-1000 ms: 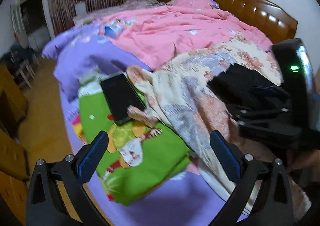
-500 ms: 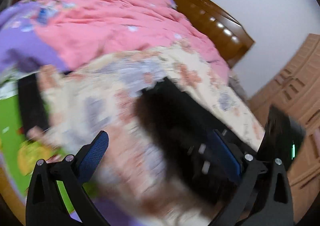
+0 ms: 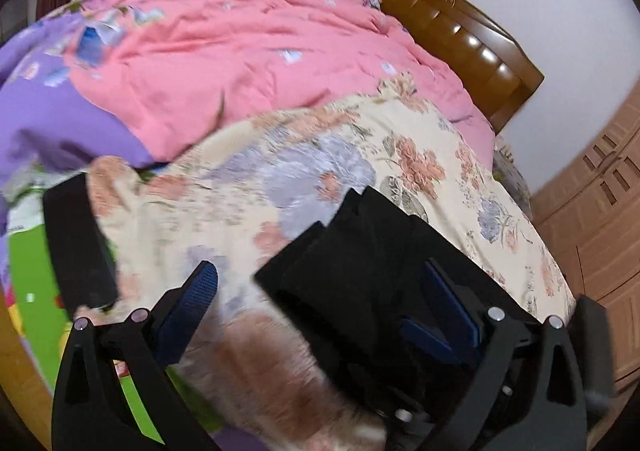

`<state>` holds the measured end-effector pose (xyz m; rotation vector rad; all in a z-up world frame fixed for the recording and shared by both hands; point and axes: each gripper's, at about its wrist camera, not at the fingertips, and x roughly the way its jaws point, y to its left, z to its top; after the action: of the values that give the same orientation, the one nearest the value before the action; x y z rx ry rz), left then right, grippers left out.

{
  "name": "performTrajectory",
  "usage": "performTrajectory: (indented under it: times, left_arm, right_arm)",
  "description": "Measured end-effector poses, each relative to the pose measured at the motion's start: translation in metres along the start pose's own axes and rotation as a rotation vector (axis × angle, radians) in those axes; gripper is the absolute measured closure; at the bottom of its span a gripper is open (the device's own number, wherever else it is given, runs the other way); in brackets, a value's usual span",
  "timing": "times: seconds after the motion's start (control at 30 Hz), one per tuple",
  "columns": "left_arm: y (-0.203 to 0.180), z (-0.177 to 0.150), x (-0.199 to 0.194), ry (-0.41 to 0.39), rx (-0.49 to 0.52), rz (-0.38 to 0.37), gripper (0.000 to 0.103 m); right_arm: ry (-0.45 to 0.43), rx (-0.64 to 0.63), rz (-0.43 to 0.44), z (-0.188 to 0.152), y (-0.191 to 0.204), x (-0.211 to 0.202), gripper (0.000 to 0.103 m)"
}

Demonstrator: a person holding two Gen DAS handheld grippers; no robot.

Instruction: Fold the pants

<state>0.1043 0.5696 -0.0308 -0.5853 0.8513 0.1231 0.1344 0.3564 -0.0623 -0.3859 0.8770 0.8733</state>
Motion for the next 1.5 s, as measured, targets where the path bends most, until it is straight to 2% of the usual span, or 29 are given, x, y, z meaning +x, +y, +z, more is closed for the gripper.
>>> performTrajectory:
  times: [0.03, 0.1, 0.27, 0.3, 0.33, 0.43, 0.5, 0.63, 0.87, 0.93, 0.97, 1.0, 1.03, 1.07, 1.1, 1.13, 1.2, 1.33, 1.4, 1.5]
  left_arm:
    - [0.002, -0.001, -0.006, -0.010, 0.002, 0.003, 0.002]
    - [0.006, -0.003, -0.018, -0.031, 0.008, 0.005, 0.002]
    - [0.014, -0.012, -0.030, -0.030, 0.013, -0.015, 0.002]
    - [0.016, -0.016, -0.029, -0.021, 0.010, -0.024, 0.002]
    - [0.019, -0.018, -0.027, -0.013, 0.003, -0.034, 0.002]
    - [0.031, -0.022, -0.022, 0.007, -0.063, -0.108, 0.002]
    - [0.031, -0.021, -0.019, 0.012, -0.076, -0.131, 0.002]
    - [0.020, -0.013, -0.008, 0.035, -0.106, -0.233, 0.002]
    - [-0.016, -0.001, 0.040, 0.144, -0.078, -0.262, 0.002]
    - [-0.028, 0.002, 0.059, 0.177, -0.060, -0.276, 0.004]
    - [-0.033, 0.003, 0.069, 0.191, -0.048, -0.267, 0.015]
    - [-0.035, 0.004, 0.075, 0.205, -0.045, -0.269, 0.037]
    - [-0.037, 0.003, 0.082, 0.223, -0.046, -0.255, 0.045]
    - [-0.037, 0.003, 0.087, 0.227, -0.036, -0.215, 0.059]
    - [-0.036, 0.002, 0.090, 0.226, -0.013, -0.179, 0.065]
    - [-0.034, 0.001, 0.090, 0.224, -0.009, -0.188, 0.067]
    - [-0.026, 0.000, 0.083, 0.189, -0.016, -0.227, 0.075]
    - [-0.038, 0.000, 0.057, 0.084, 0.079, -0.211, 0.077]
    - [-0.055, 0.000, 0.039, 0.021, 0.162, -0.200, 0.077]
    - [-0.081, 0.001, 0.016, -0.046, 0.267, -0.189, 0.077]
  right_arm:
    - [0.009, -0.025, -0.018, -0.001, 0.004, 0.002, 0.034]
    - [0.036, -0.064, -0.056, -0.003, 0.010, 0.006, 0.030]
    - [0.083, -0.186, -0.173, -0.008, 0.030, 0.019, 0.030]
    - [0.066, -0.180, -0.184, -0.010, 0.027, 0.019, 0.041]
    - [0.040, -0.132, -0.161, -0.009, 0.020, 0.014, 0.058]
    - [-0.023, -0.004, -0.039, -0.009, -0.007, -0.001, 0.074]
    - [-0.072, 0.040, 0.033, -0.009, -0.019, -0.013, 0.075]
    - [-0.127, 0.093, 0.086, -0.012, -0.030, -0.021, 0.076]
    - [-0.169, 0.129, 0.118, -0.014, -0.036, -0.026, 0.077]
    - [-0.164, 0.130, 0.129, -0.014, -0.036, -0.026, 0.077]
    - [-0.154, 0.129, 0.129, -0.014, -0.035, -0.026, 0.077]
    - [-0.142, 0.129, 0.127, -0.014, -0.035, -0.027, 0.076]
    - [-0.127, 0.130, 0.124, -0.014, -0.035, -0.028, 0.074]
    - [-0.108, 0.132, 0.130, -0.014, -0.036, -0.032, 0.071]
    - [-0.104, 0.131, 0.128, -0.015, -0.037, -0.038, 0.061]
    - [-0.110, 0.129, 0.102, -0.019, -0.040, -0.050, 0.041]
    - [-0.137, 0.127, 0.071, -0.029, -0.050, -0.074, 0.021]
    - [-0.061, 0.088, -0.051, -0.050, -0.079, -0.098, 0.021]
    - [0.005, 0.077, -0.113, -0.064, -0.097, -0.101, 0.021]
    - [0.121, 0.087, -0.077, -0.085, -0.115, -0.089, 0.021]
